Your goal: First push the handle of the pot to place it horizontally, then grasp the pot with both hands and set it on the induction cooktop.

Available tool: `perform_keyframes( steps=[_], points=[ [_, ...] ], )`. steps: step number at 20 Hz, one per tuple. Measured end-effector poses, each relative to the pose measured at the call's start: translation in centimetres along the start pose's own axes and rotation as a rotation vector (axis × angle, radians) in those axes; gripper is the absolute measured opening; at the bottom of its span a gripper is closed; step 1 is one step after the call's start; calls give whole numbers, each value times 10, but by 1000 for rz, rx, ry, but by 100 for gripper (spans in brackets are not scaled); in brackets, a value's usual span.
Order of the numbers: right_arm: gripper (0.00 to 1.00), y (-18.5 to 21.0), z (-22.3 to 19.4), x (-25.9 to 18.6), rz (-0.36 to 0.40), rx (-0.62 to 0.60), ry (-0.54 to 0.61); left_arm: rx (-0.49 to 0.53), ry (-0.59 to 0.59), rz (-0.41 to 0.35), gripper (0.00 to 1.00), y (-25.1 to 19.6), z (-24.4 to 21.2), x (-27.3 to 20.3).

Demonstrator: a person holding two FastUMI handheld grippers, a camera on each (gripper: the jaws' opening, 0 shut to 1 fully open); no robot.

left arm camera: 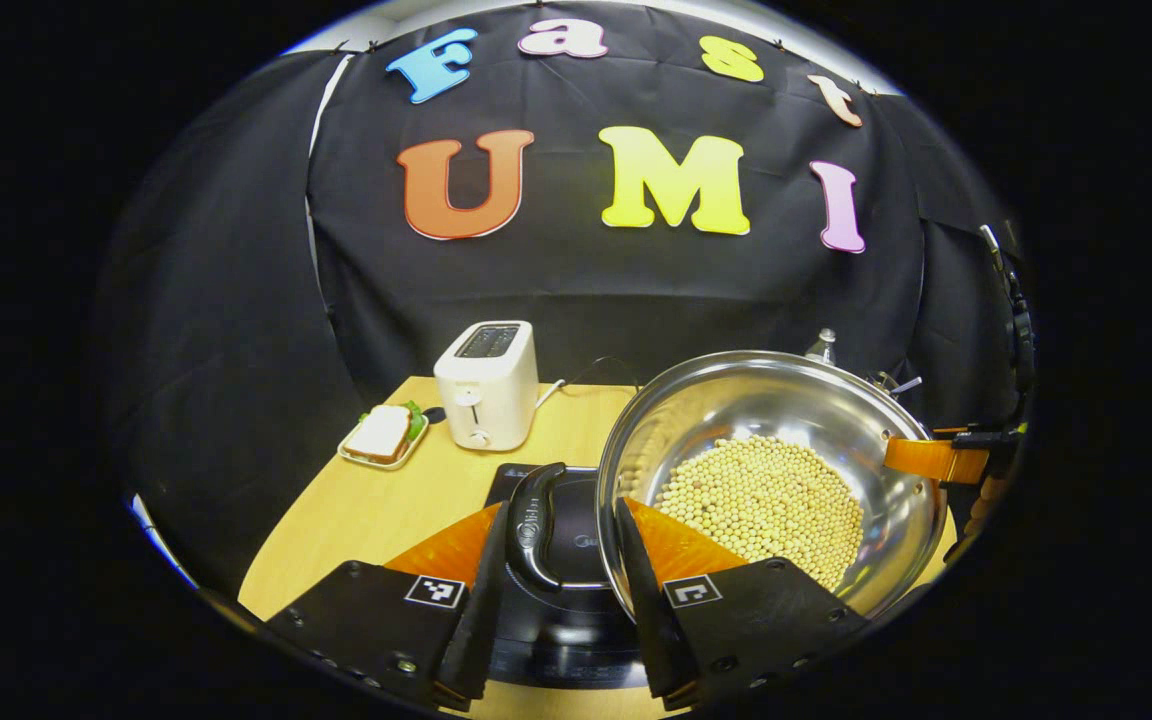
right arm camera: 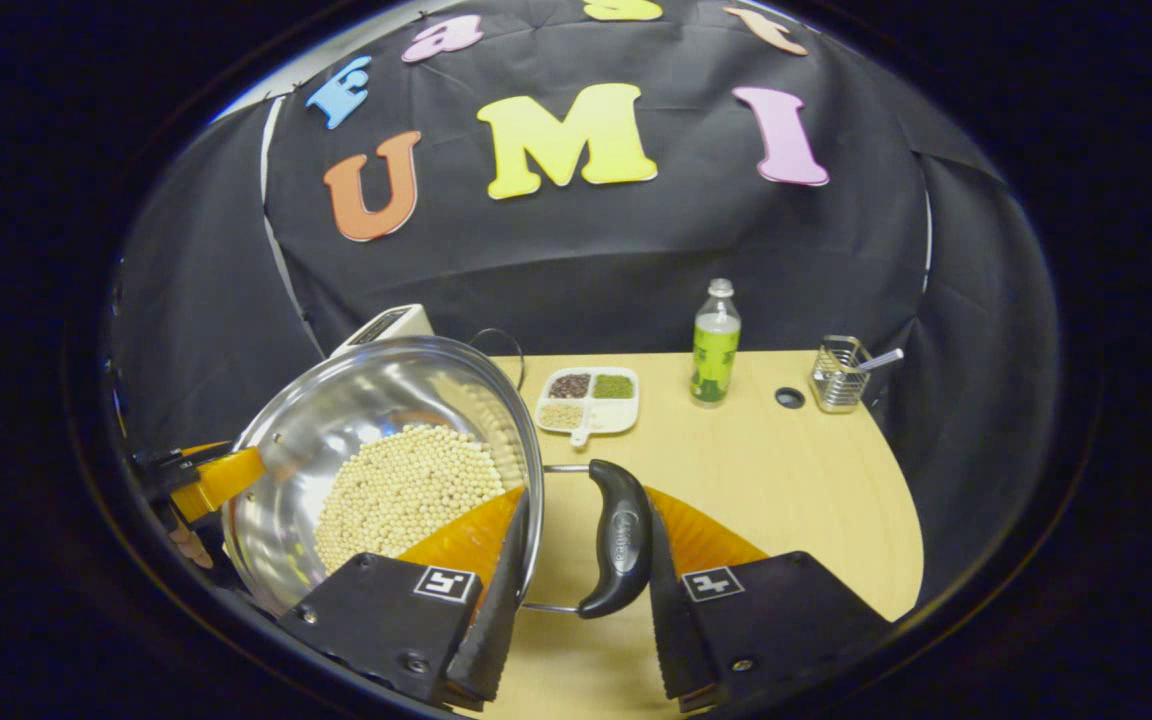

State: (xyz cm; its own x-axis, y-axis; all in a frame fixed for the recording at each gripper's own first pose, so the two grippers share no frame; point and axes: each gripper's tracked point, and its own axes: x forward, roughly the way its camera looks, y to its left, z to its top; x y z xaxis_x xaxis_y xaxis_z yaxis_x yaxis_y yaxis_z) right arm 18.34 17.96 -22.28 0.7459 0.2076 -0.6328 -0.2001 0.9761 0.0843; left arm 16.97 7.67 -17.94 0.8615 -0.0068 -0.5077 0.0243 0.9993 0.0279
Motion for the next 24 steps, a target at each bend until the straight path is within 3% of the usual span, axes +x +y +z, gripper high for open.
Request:
perform_keyframes(
  steps=[7,17,22,24],
  points=[
    [61,49,0,43,49,-24,29,-37,19,74,57,52,-4,21],
    [61,82,-38,118,73,-5,111,-76,112,146,58,93,-44,75],
    [61,86,-60,141,63,-1,126,-95,141,145,58,101,-68,101],
    [61,81,-51,146,49,-4,66,-114,134,133,58,101,-75,108]
  ],
)
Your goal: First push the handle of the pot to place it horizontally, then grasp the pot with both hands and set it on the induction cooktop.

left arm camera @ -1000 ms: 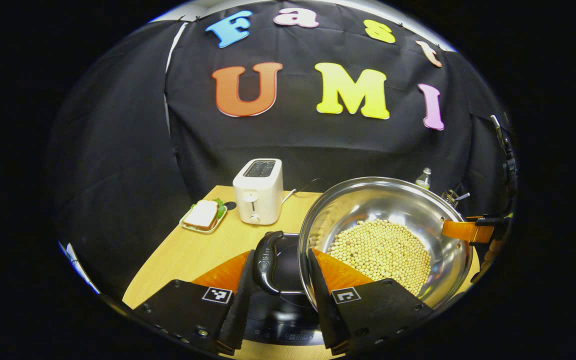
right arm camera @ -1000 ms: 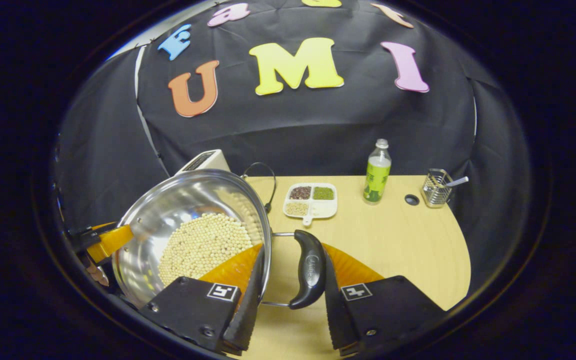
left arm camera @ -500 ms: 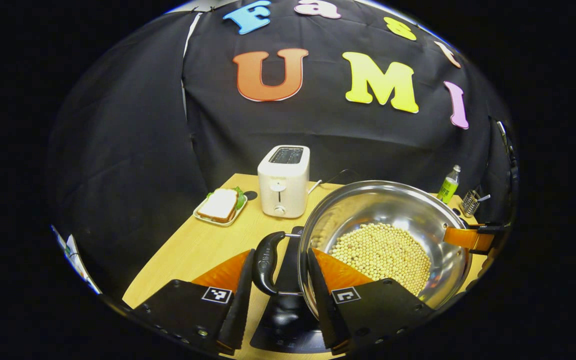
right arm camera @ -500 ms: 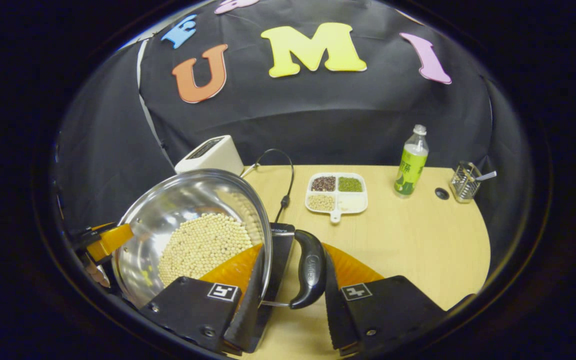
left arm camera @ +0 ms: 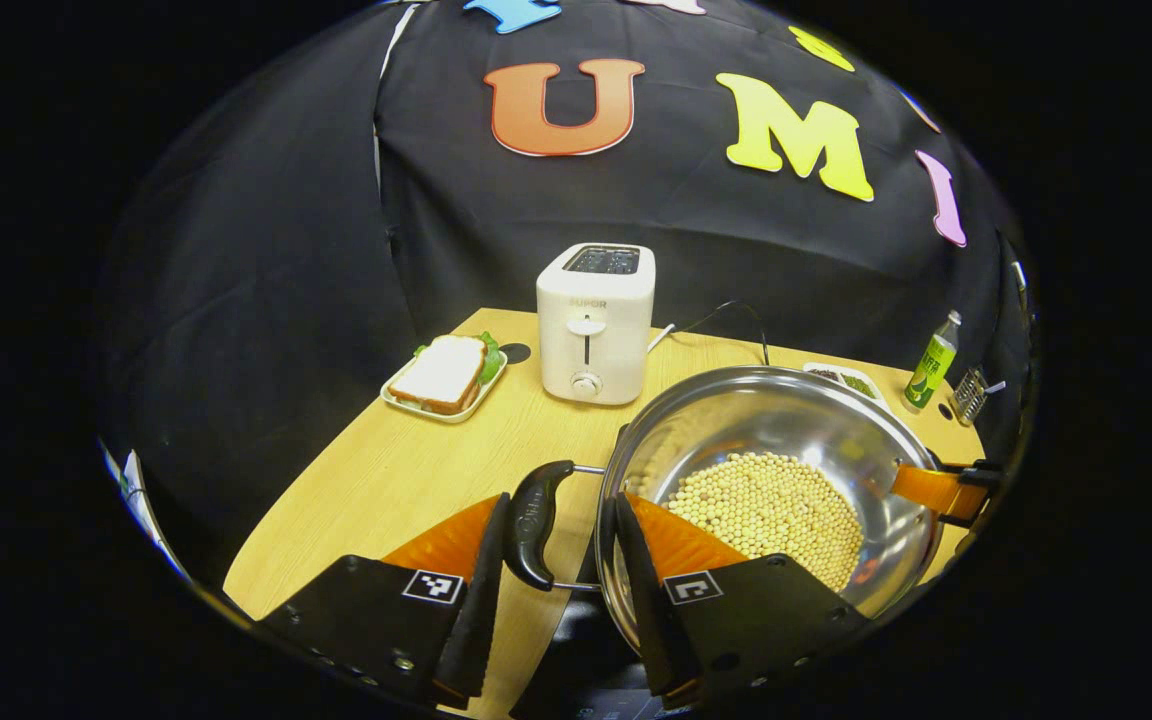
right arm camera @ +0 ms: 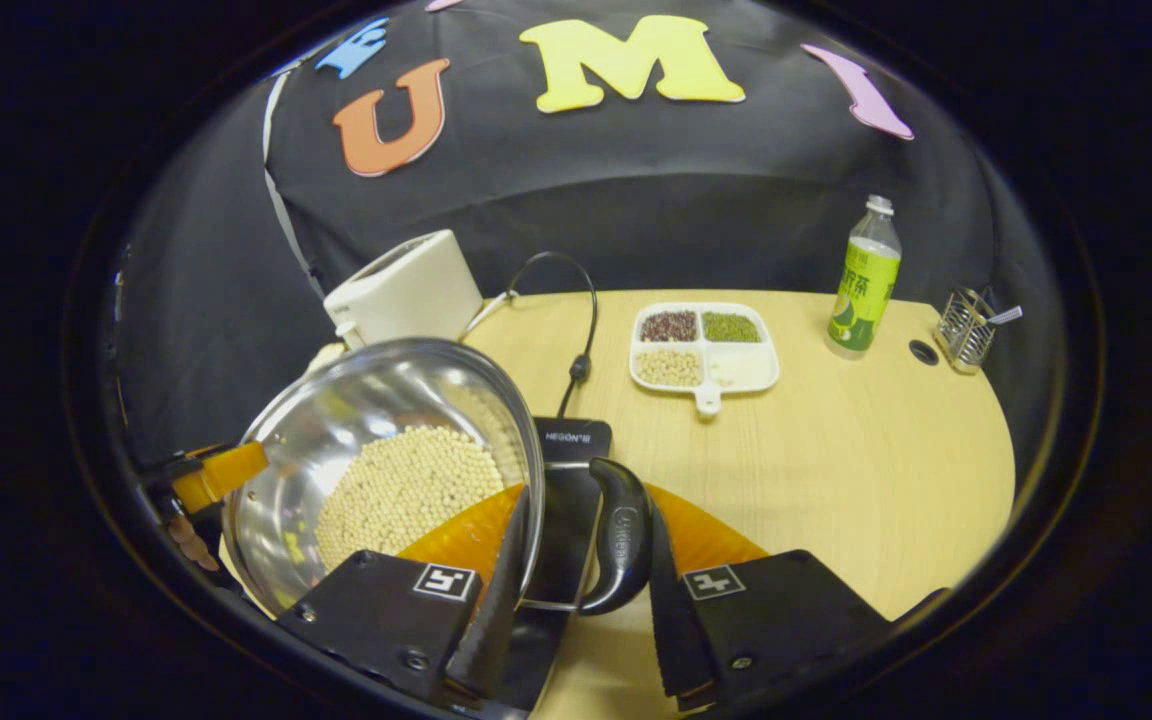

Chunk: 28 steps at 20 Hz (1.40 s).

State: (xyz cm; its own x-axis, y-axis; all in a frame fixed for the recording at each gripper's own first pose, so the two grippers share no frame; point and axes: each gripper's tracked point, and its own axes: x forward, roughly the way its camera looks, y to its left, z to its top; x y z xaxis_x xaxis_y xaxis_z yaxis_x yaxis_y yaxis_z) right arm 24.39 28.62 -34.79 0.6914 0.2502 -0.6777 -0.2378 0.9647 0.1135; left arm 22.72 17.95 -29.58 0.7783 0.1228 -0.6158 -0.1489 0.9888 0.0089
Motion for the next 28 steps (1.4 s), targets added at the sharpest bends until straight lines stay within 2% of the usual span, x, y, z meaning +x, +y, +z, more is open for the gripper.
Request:
perform_keyframes(
  steps=[1,5,8,10,11,12,15,17,20,23,25,28],
  points=[
    [59,0,0,1,-8,-8,-4,-7,-4,-3,58,1,0,-1],
    [61,2,-1,-2,2,-8,-14,0,-7,-1,58,1,2,-3],
    [63,2,2,-1,15,8,-37,3,-12,19,63,3,2,-3],
    [65,2,2,-1,27,25,-55,44,-75,48,67,12,13,-1],
    [66,2,4,-3,38,22,-69,45,-74,49,77,14,13,0],
    [67,1,5,-4,45,19,-83,42,-70,54,82,14,12,-3],
    [72,1,4,-12,64,37,-99,20,-83,77,89,19,14,-10],
    [77,-2,10,-24,59,18,-122,-2,-141,87,95,23,26,-20],
    [78,0,26,-48,96,5,-218,-43,-197,75,96,19,33,-44],
    [96,-2,26,-77,111,-4,-268,-44,-233,59,96,11,31,-71],
    [94,-4,24,-99,115,-33,-304,-45,-261,38,96,2,32,-95],
    [96,-15,15,-132,80,-82,-351,-77,-289,-22,96,-20,31,-127]
  ],
)
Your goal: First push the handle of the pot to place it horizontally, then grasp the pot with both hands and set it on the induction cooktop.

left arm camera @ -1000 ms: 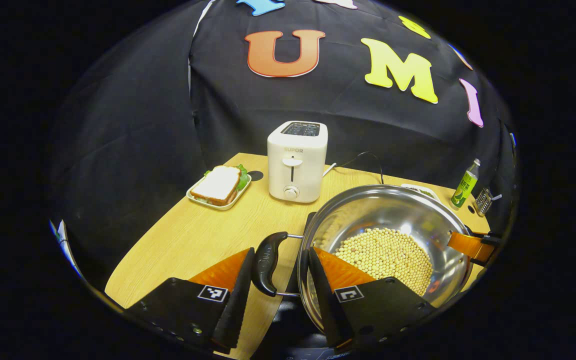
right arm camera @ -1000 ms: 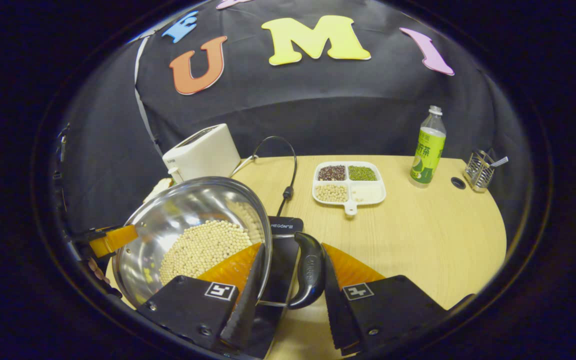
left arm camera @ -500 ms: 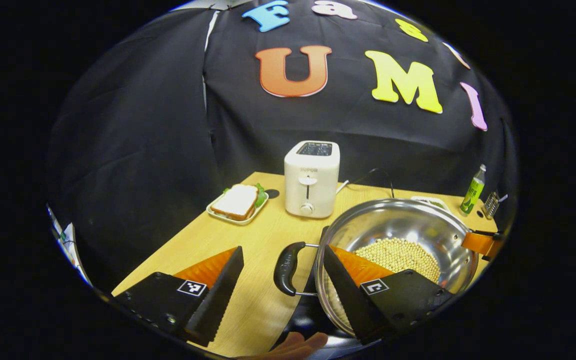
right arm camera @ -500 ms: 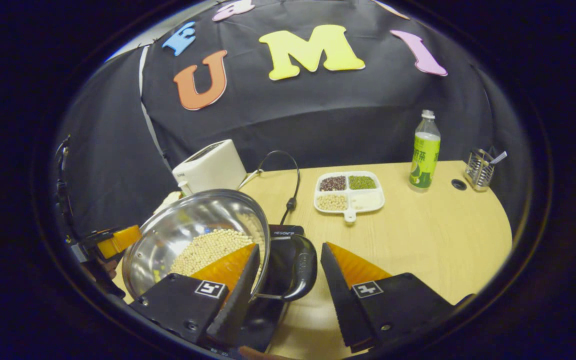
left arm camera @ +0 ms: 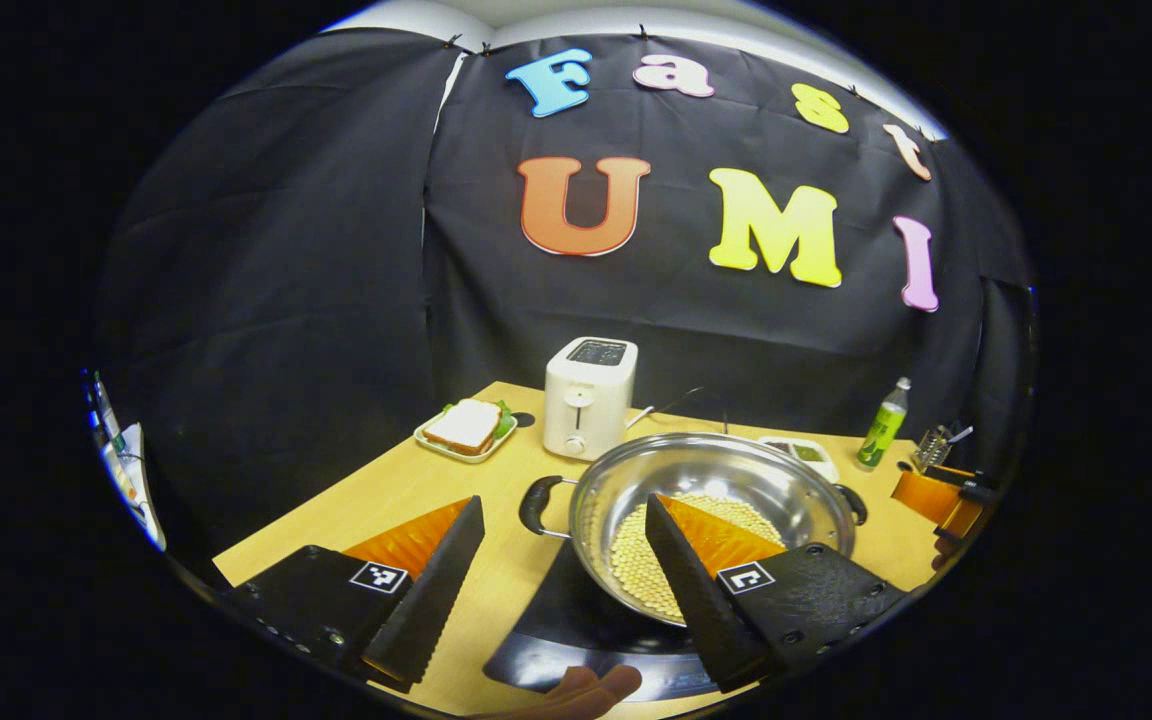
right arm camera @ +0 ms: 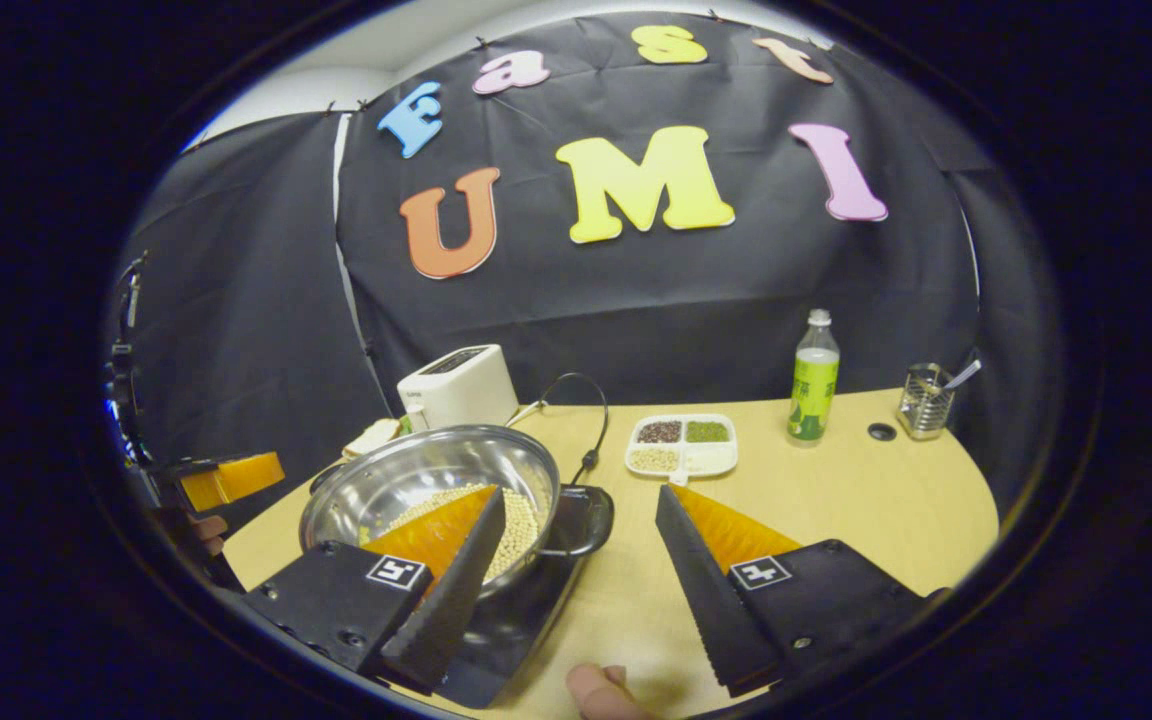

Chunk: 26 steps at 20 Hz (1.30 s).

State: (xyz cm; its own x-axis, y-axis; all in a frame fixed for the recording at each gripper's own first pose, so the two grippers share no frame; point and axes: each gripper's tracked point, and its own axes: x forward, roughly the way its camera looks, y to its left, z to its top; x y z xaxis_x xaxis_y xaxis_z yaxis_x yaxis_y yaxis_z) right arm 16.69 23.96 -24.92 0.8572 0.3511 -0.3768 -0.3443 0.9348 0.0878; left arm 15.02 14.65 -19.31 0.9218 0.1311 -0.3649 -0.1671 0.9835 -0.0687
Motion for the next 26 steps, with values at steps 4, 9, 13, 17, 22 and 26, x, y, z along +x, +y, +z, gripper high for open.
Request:
perform_keyframes(
  steps=[4,9,13,17,22,26],
  points=[
    [98,-11,6,-49,-22,-9,-72,27,-39,-39,96,-24,4,-41],
    [97,-31,18,-110,-68,-33,-143,67,-90,-62,96,-52,11,-84],
    [97,-59,29,-169,-143,-41,-216,75,-150,-124,95,-85,23,-135],
    [97,-85,38,-235,-191,-54,-283,98,-242,-134,95,-108,33,-191],
    [97,-134,40,-309,-321,-80,-305,102,-343,-188,95,-149,45,-240],
    [97,-150,46,-339,-363,-108,-343,124,-402,-194,95,-164,44,-261]
  ],
)
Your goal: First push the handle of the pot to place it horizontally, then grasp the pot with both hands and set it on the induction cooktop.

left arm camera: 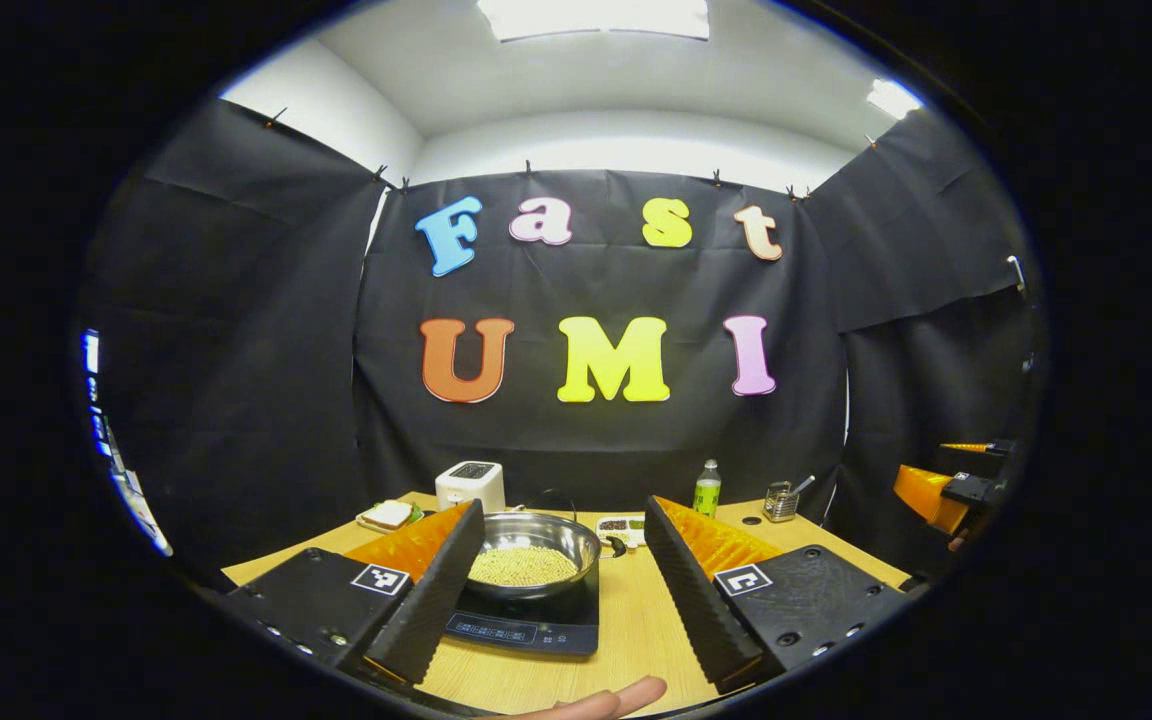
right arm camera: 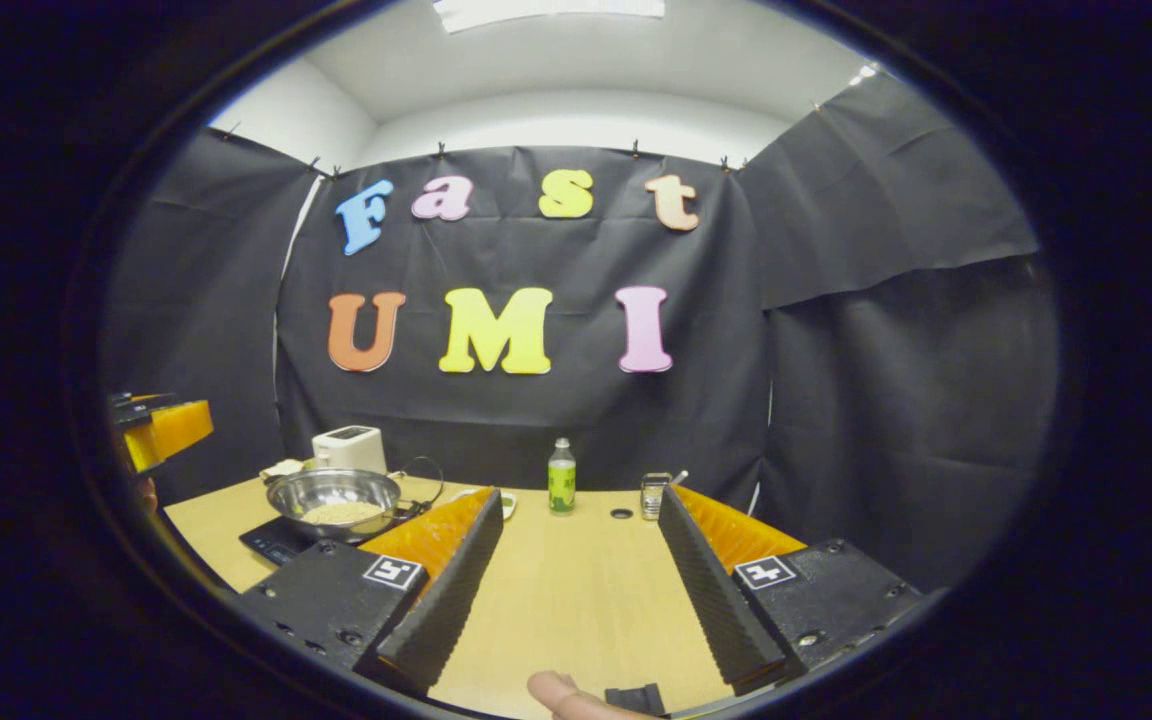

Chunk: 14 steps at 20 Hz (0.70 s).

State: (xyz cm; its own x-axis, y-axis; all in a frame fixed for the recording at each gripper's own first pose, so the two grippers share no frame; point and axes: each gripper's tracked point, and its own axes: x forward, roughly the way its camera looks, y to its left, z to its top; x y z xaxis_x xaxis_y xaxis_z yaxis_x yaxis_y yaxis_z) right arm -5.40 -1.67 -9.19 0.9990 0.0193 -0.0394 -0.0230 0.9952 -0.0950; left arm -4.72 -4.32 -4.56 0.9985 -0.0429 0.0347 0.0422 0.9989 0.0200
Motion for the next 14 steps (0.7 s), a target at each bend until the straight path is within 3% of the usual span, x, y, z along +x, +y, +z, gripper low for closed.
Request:
perform_keyframes(
  steps=[3,4,5,14],
  points=[
    [97,-4,7,-5,0,-2,-42,23,-18,-10,95,-9,-2,-3],
    [97,0,8,-7,12,7,-51,23,-15,-4,100,-7,-5,-3],
    [98,4,9,-8,27,18,-55,21,-16,-2,95,-7,-8,-2],
    [97,12,-6,0,59,30,-8,16,-16,18,96,6,-15,-2]
  ],
)
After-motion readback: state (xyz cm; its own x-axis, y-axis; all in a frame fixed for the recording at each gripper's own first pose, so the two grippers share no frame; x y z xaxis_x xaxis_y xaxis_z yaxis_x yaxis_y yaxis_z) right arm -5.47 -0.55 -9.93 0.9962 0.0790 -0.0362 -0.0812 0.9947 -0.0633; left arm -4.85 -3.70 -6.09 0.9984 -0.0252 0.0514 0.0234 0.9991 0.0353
